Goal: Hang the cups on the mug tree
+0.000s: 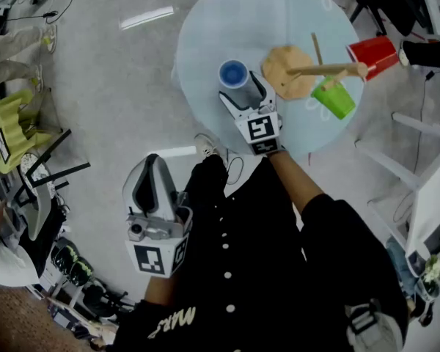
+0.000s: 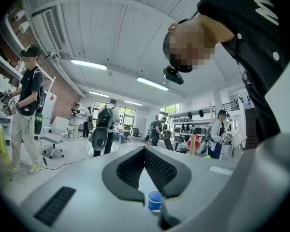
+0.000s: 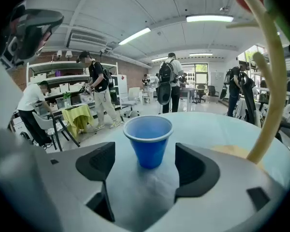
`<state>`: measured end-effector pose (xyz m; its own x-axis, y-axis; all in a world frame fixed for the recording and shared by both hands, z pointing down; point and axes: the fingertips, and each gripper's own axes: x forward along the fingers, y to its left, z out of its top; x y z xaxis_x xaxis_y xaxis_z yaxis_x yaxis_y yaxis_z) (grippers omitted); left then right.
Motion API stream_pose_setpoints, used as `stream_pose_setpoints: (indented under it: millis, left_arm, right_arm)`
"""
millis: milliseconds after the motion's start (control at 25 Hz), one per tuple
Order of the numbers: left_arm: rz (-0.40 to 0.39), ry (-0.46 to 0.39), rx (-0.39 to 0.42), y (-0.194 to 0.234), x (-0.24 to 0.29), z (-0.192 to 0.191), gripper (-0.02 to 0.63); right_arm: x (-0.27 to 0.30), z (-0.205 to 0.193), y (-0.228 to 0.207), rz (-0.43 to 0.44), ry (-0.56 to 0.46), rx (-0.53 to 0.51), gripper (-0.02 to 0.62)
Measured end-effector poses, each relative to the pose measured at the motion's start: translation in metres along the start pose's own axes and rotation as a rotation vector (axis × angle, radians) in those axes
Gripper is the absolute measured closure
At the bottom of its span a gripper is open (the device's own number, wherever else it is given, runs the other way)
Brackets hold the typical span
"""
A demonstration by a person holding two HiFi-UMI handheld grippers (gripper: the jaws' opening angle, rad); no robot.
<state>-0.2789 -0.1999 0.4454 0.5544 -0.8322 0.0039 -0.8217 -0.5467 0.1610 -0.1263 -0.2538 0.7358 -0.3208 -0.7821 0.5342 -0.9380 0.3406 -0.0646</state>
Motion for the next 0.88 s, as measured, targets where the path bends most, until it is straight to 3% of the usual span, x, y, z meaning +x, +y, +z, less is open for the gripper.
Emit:
stream_pose_setpoints:
  millis: [440,560,640,880]
  left_arm:
    - [0.021,0.024,-0.003,0.010,-0.007,-0.012,0.607]
    - [0.022,0.028,-0.005,0.012,-0.008,-0.010,0.607]
    - [0.020,0.024,-0.003,0.012,-0.010,-0.007,0.607]
    - [-0.003,-0.020,-0.002,-0.003,-0.007,0.014,0.607]
  right_arm:
    - [0.032,-0.001,-0.003,-0.052,0.018,-0.028,0.219]
    - [0.030,0.004,-0.007,-0.081,0.014,-0.048,0.304]
    - [0.024,0.010,-0.004,-0.086,0.005,-0.030,0.313]
    - [-0.003,0.036,0.013,-0.020,-0.027,0.017,0.314]
